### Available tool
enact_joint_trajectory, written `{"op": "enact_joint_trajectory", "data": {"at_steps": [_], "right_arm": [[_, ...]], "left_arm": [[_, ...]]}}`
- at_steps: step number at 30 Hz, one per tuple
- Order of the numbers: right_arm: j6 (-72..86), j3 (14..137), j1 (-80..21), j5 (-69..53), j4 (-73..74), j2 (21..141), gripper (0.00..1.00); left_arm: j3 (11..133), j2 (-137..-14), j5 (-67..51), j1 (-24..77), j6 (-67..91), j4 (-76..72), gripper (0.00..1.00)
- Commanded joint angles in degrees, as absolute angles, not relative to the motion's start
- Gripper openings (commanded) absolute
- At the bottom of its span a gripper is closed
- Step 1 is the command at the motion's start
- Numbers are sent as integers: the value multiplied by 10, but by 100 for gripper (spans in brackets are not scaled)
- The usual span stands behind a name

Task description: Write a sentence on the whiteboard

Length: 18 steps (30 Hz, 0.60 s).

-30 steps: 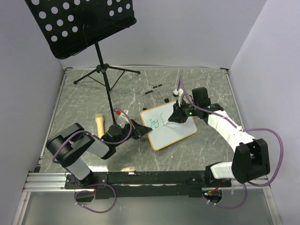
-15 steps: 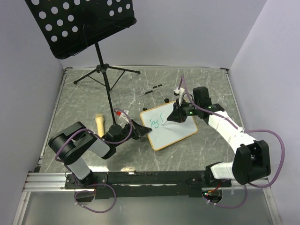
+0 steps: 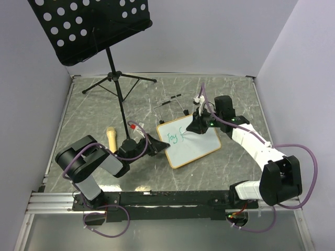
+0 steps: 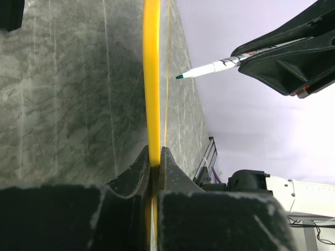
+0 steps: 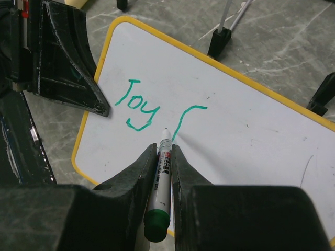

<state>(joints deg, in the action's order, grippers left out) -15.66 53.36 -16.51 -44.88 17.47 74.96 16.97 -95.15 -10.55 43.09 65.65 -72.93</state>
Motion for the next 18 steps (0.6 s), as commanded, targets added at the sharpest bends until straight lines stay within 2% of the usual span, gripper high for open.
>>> {"op": "enact_joint_trajectory", "data": {"at_steps": [1, 18], "right_arm": [[-154, 553, -178, -439, 146, 754, 0], [-154, 559, -193, -409, 154, 780, 0]], "left_arm": [[184, -957, -131, 432, 651, -960, 1], [184, -955, -132, 432, 651, -962, 1]]}}
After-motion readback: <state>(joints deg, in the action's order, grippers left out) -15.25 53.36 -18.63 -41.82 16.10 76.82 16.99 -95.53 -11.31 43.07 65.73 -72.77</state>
